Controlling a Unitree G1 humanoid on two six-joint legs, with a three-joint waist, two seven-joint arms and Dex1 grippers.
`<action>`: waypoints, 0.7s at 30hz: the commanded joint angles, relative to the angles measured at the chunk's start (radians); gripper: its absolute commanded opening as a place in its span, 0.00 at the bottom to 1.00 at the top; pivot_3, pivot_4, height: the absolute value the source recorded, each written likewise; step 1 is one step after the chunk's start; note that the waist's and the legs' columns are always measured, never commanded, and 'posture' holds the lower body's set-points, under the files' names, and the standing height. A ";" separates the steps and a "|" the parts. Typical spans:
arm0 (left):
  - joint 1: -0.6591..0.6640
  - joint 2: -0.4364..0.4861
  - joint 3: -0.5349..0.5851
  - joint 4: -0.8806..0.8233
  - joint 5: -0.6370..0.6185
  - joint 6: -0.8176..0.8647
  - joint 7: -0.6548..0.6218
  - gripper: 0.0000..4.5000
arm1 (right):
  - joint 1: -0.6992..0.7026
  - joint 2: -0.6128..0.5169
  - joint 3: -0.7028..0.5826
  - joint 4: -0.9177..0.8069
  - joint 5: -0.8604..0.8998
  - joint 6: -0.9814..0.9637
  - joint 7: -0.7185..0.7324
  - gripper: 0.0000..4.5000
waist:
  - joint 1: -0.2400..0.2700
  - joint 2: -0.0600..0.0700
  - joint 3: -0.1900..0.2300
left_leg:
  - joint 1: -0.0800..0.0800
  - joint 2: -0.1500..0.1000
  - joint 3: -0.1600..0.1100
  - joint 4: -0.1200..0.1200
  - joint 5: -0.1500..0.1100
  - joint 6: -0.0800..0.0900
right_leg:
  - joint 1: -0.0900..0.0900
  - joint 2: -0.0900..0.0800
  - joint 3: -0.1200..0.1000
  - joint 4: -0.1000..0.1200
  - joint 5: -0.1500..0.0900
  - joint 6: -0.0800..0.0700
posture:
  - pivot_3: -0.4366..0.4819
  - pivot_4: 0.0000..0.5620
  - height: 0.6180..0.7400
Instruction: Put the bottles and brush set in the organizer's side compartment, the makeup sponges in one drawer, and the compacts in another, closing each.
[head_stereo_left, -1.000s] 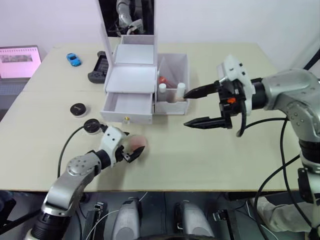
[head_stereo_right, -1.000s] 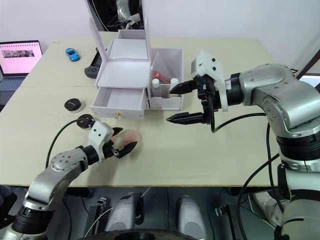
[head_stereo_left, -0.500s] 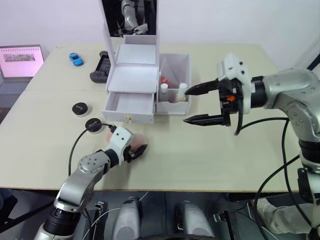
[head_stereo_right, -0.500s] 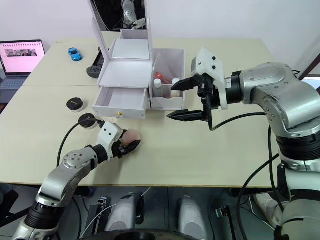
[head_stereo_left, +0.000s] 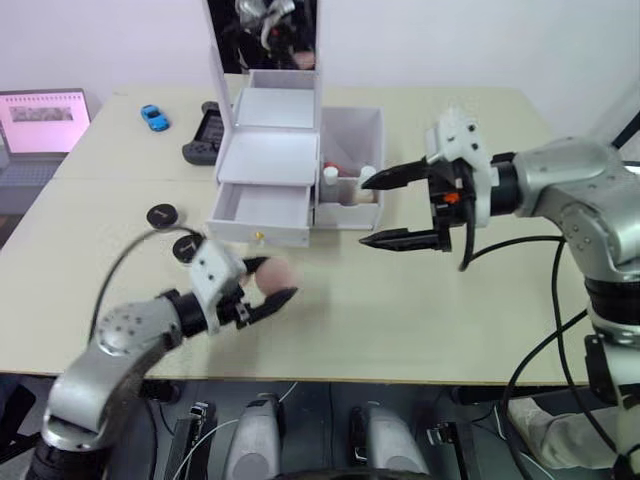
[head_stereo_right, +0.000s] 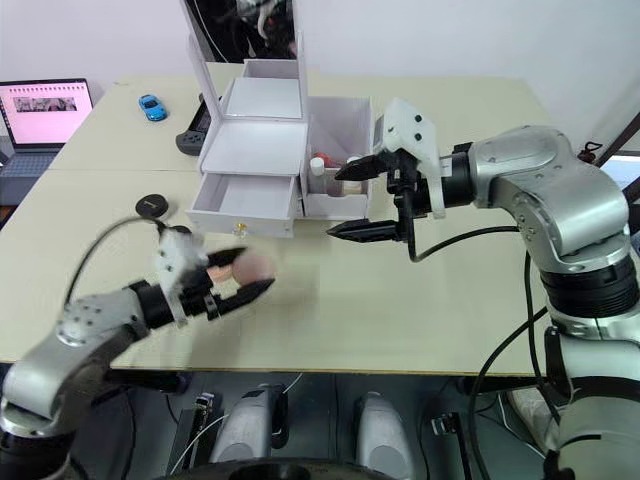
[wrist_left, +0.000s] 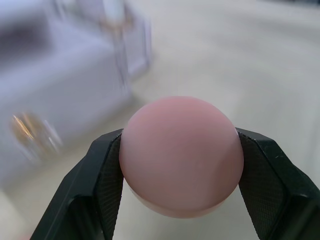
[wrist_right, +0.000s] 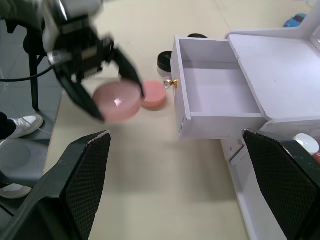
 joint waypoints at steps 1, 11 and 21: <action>-0.153 0.028 0.089 0.010 -0.094 0.025 0.017 0.59 | -0.014 0.008 -0.020 -0.016 0.000 -0.013 -0.011 1.00 | 0.000 0.000 0.000 | 0.000 0.000 0.000 0.000 0.000 0.000 | 0.000 0.000 0.000 0.000 0.000 0.000 | 0.48 0.27 1.00; -0.365 0.120 0.002 0.243 0.058 0.148 0.146 0.59 | -0.004 0.034 -0.076 -0.031 0.024 0.004 -0.081 1.00 | -0.003 0.000 0.000 | 0.000 0.000 0.000 -0.001 0.000 0.000 | -0.001 0.001 0.000 0.000 0.001 0.002 | 0.48 0.27 1.00; -0.381 0.065 -0.058 0.321 0.100 0.196 0.175 0.59 | -0.042 0.071 -0.128 0.010 0.030 -0.015 -0.141 1.00 | -0.002 -0.001 0.000 | 0.000 0.000 0.000 0.000 0.000 0.000 | -0.001 0.001 0.000 0.000 0.001 0.002 | 0.48 0.27 1.00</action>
